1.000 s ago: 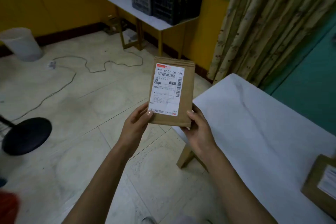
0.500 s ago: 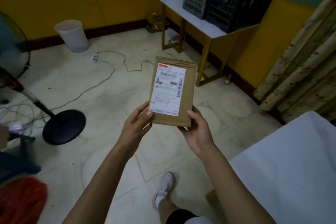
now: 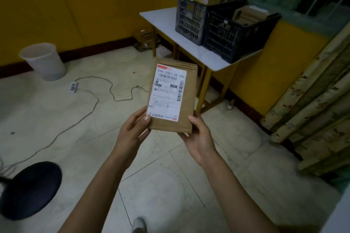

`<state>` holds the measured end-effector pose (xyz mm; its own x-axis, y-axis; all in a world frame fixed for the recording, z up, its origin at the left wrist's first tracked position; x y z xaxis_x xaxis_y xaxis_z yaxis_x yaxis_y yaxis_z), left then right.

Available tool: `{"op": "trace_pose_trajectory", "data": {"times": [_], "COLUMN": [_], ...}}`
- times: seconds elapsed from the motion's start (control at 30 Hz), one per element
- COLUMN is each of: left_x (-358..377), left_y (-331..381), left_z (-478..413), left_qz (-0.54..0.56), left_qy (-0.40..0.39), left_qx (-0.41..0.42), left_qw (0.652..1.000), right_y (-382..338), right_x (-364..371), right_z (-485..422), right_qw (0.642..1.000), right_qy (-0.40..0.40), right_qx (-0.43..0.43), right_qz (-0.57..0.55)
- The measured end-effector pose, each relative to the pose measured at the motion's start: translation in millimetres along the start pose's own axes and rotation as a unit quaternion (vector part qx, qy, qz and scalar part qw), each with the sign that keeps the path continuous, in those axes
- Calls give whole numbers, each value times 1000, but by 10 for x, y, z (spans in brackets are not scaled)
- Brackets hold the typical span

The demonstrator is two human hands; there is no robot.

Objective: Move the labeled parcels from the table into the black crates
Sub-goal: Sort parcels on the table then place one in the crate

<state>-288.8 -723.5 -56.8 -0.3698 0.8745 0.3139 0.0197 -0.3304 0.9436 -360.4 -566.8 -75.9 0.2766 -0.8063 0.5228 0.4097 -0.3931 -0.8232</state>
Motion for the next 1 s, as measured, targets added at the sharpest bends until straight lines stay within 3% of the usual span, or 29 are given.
{"op": "trace_pose_trajectory", "data": {"times": [0.47, 0.77, 1.0], "left_x": [259, 798, 1571], "left_y": [460, 473, 322], "left_z": [-3360, -4947, -6260], "left_qz": [-10, 11, -33], "left_qy": [-203, -246, -264], "left_qx": [26, -17, -15], "left_qw": [979, 969, 964], "right_y": [-897, -1524, -2136], "right_x": [179, -73, -783], "right_z": [-2774, -4003, -5097], "right_qw": [988, 970, 952], "right_qy": [116, 193, 259], "right_qx": [-100, -145, -158], "right_qz": [-7, 28, 43]}}
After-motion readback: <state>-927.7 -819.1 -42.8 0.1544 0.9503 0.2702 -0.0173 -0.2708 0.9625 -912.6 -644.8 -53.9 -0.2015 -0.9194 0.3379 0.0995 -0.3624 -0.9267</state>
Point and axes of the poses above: each hand's wrist, its own z-axis away from the middle knuckle, its own x-axis out of the palm, y = z × x, the point moved 9 cm from there along -z, towards the middle knuckle, and after that the axes turned 7 degrees about z, right-handed, at the moved point
